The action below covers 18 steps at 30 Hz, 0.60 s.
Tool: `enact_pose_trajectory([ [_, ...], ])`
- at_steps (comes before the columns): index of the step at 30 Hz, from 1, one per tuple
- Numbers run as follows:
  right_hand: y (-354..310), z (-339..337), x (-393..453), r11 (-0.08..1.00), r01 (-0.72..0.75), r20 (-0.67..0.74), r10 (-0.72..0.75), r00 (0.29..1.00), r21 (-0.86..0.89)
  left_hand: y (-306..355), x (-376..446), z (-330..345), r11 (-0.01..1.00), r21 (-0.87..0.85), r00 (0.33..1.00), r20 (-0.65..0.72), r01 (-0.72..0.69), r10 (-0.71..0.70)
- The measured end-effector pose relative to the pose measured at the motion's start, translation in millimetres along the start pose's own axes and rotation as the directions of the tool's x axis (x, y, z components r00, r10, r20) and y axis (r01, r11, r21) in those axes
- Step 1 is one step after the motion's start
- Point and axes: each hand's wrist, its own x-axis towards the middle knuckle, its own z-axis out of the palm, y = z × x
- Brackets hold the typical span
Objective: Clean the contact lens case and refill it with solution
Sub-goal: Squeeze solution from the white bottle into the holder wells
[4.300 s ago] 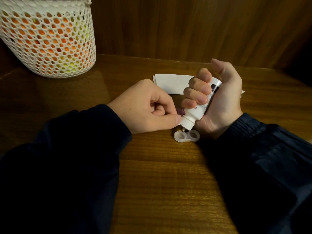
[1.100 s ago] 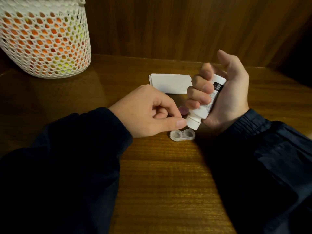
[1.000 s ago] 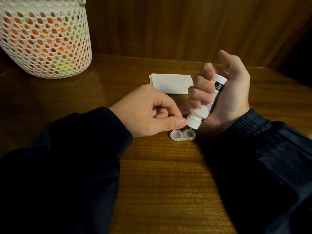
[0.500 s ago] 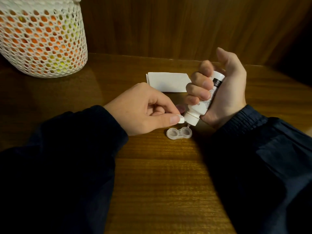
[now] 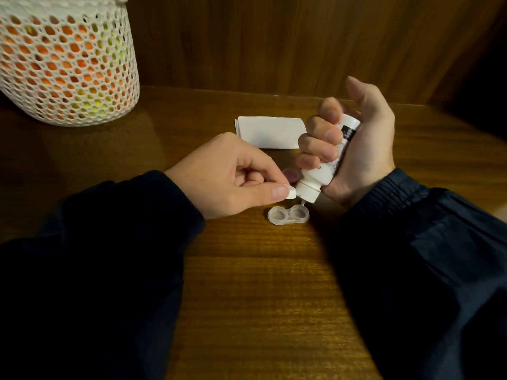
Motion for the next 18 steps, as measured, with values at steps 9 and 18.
enact_pose_trajectory([
  [9, 0.2, 0.3, -0.6, 1.000, -0.003, 0.006, 0.003, 1.000, 0.003, 1.1, -0.3, -0.5, 1.000, 0.000, 1.000, 0.009, -0.008, 0.008],
  [18, 0.5, 0.6, 0.4, 1.000, -0.003, 0.008, 0.003, 1.000, 0.000, 2.0, -0.3, -0.7, 1.000, -0.005, 1.000, 0.005, -0.001, 0.001],
])
